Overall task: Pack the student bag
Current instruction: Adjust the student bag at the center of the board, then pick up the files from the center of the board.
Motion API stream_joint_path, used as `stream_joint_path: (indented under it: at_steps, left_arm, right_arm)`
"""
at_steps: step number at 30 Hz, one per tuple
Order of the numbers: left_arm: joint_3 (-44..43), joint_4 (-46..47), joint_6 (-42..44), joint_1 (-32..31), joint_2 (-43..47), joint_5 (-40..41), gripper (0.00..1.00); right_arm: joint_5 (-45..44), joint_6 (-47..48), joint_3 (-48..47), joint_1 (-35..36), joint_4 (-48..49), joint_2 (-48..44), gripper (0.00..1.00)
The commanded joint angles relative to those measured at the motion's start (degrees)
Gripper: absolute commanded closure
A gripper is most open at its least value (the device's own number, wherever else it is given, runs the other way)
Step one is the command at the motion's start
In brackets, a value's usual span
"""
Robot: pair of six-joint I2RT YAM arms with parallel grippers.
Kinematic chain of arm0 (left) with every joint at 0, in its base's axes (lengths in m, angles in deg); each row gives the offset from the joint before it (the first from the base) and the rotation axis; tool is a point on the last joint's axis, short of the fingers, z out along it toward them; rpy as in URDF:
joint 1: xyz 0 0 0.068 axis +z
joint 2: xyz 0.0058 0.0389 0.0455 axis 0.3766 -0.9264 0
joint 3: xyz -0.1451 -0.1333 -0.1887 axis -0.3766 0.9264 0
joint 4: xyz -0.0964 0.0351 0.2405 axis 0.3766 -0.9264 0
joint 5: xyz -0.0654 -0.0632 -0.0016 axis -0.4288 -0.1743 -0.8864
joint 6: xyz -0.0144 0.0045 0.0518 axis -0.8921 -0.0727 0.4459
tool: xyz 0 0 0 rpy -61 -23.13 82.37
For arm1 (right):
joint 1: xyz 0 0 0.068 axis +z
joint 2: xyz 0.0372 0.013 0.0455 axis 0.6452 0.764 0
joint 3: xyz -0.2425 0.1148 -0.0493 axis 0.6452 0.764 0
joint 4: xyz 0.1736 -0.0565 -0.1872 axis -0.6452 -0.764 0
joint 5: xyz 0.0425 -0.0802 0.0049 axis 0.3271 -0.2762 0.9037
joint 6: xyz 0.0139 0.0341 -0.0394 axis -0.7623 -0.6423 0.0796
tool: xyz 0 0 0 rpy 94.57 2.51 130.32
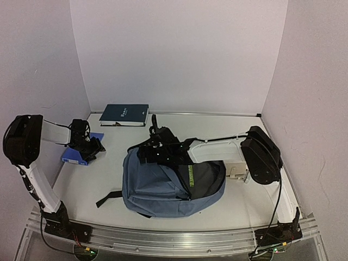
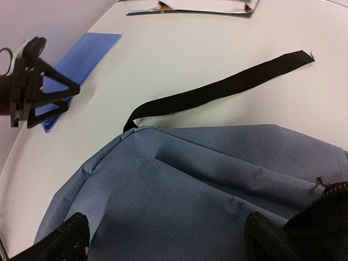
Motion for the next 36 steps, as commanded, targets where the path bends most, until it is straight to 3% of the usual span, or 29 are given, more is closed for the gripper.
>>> stream_joint_path:
  at_steps: [1, 4, 8, 14, 25, 36]
  left_arm:
    - [1.8, -4.0, -2.3, -2.0, 3.6, -1.3, 0.36]
    - [-1.3, -7.5, -0.3, -2.0, 7.4, 0.9, 0.32]
    - [-7.9, -14.5, 5.5, -0.2, 9.1, 11.0, 0.22]
    - [-19.2, -19.8, 15.5, 6.6, 0.5, 24.5, 0.13]
    - [-26.2, -14.9, 26.0, 13.2, -11.4, 23.8, 0.1]
    - [-28.6, -20.3, 24.2, 17.9, -16.7, 18.6, 0.11]
  right_arm:
    - [-3.8, -2.4, 5.7, -4.4, -8.6, -0.4, 0.03]
    - [-4.0, -1.1, 6.3, -5.1, -8.7, -3.1, 0.03]
    - [-2.5, 1.0, 5.3, -5.1, -8.8, -5.5, 0.03]
    - [0.1, 1.4, 3.4, -4.7, -8.8, -6.4, 0.03]
    - [3.1, 1.5, 1.0, -3.8, -8.7, -7.9, 0.02]
    - [2.9, 2.4, 2.2, -3.7, -8.6, -11.2, 0.02]
